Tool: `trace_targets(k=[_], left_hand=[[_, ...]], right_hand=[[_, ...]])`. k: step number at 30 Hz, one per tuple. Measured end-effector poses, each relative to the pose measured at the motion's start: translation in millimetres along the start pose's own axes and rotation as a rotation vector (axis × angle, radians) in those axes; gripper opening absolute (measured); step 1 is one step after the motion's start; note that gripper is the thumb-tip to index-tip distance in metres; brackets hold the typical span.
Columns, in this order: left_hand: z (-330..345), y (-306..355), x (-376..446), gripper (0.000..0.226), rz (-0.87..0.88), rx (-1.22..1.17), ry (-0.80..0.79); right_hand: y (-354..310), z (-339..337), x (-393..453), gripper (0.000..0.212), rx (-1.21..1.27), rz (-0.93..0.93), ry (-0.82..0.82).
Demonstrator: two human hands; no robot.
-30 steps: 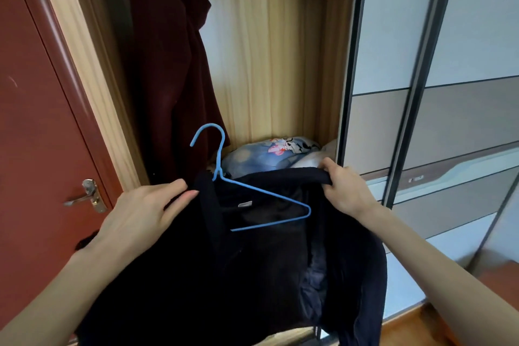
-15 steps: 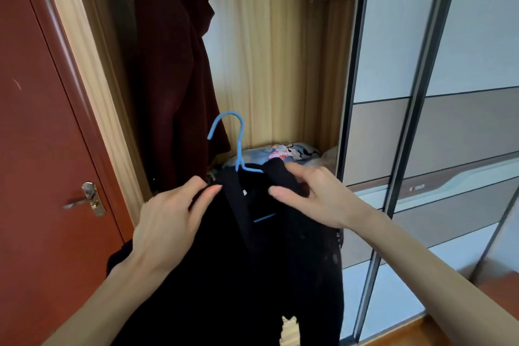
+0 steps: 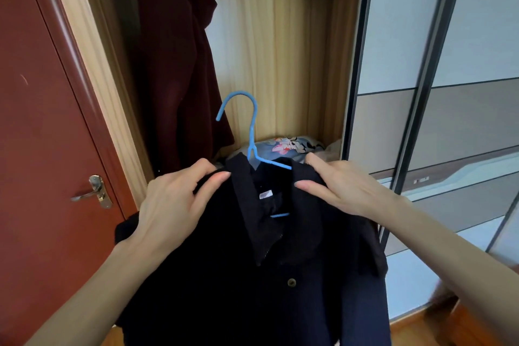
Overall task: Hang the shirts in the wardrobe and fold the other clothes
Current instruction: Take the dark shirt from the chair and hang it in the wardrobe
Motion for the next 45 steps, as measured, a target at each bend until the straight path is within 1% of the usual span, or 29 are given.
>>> trace_targets(k=[3,7,9,11,13,15,17,18,19,20,22,24,25,26,27,28,29,30,32,33,35,38,40,43,45], left_hand=[[-5.4,1.5,5.0,0.041,0.085,0.034,-0.066],[-16.1,0.3,15.3,0.039,0.156,0.071,-0.123],[-22.0,-9.1,14.6,0.047,0.207,0.147,-0.147],[-28.5,-30.7,8.8,0.056,0.247,0.270,-0.124],[-35.2,-49.7,3.1,0.059,0.235,0.307,-0.118],[-35.5,-52.9,0.7,0.055,0.248,0.256,-0.153],[-31.3,-41.4,3.5,0.040,0.278,0.205,-0.206],[-29.6,-35.7,6.4,0.033,0.272,0.132,-0.244],[-29.9,-31.5,9.8,0.027,0.246,0.011,-0.281],[-32.4,-28.3,13.4,0.026,0.207,-0.134,-0.300],[-38.3,-24.8,21.0,0.035,0.119,-0.353,-0.242],[-40.0,-15.0,30.5,0.033,0.035,-0.408,-0.196],[-38.1,-6.6,36.3,0.027,0.008,-0.387,-0.226],[-33.2,1.3,41.8,0.023,0.014,-0.323,-0.293],[-26.8,8.2,45.1,0.023,0.059,-0.210,-0.375],[-19.4,13.0,46.3,0.026,0.116,-0.089,-0.436],[-12.6,14.9,46.2,0.031,0.158,-0.009,-0.459],[-8.1,13.9,45.1,0.035,0.182,-0.005,-0.450],[-4.1,7.6,39.6,0.040,0.185,-0.095,-0.419],[-3.5,4.7,36.7,0.040,0.183,-0.123,-0.406],[-4.6,1.7,33.9,0.034,0.197,-0.103,-0.362],[-7.0,1.1,32.3,0.026,0.204,0.008,-0.300],[-4.4,4.4,30.3,0.028,0.183,-0.016,-0.277],[2.8,19.2,28.8,0.032,0.173,-0.096,-0.264],[5.9,26.0,30.7,0.029,0.178,-0.091,-0.265]], right_hand=[[-15.3,-10.8,4.6,0.048,0.083,-0.064,0.091],[-23.9,-23.6,12.4,0.036,0.365,-0.102,0.162],[-16.8,-25.9,12.6,0.038,0.459,-0.060,0.219],[-8.3,-27.3,9.9,0.040,0.514,0.011,0.256],[-4.8,-28.5,6.4,0.035,0.574,0.061,0.256],[-6.8,-29.4,6.5,0.030,0.589,0.074,0.242],[-10.4,-29.2,8.5,0.031,0.589,0.078,0.240],[-11.2,-29.6,9.2,0.031,0.593,0.079,0.242],[-11.2,-30.6,9.4,0.030,0.599,0.084,0.244],[-10.2,-32.1,8.6,0.029,0.609,0.095,0.245],[-7.5,-36.7,5.0,0.026,0.635,0.120,0.245],[-6.5,-40.7,1.5,0.024,0.651,0.142,0.251],[-7.1,-41.4,0.7,0.023,0.652,0.150,0.251],[-8.4,-40.9,0.5,0.023,0.651,0.150,0.248],[-10.8,-39.7,0.6,0.023,0.653,0.139,0.245],[-12.7,-38.0,0.3,0.022,0.649,0.117,0.241],[-13.8,-36.6,-0.2,0.021,0.631,0.086,0.238],[-13.9,-35.7,-1.6,0.023,0.599,0.053,0.234],[-11.2,-35.7,-5.7,0.033,0.505,-0.011,0.209],[-7.7,-35.6,-7.4,0.036,0.420,-0.045,0.202],[1.9,-32.3,-10.4,0.040,0.220,-0.112,0.198],[12.1,-27.4,-17.6,0.045,0.123,-0.071,0.154],[7.0,-21.9,-20.2,0.047,0.046,-0.063,0.187],[-21.9,-10.4,-12.5,0.052,0.029,-0.034,0.228],[-29.5,-0.1,-3.6,0.046,0.035,-0.031,0.316]])
Point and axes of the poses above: each hand's wrist, its own x-axis towards the middle knuckle, its own z-axis out of the palm, y = z × x, the point moved 1 cm from there along x, towards the middle knuckle, and after that the axes turned 5 degrees about z, right-handed, at the moved point
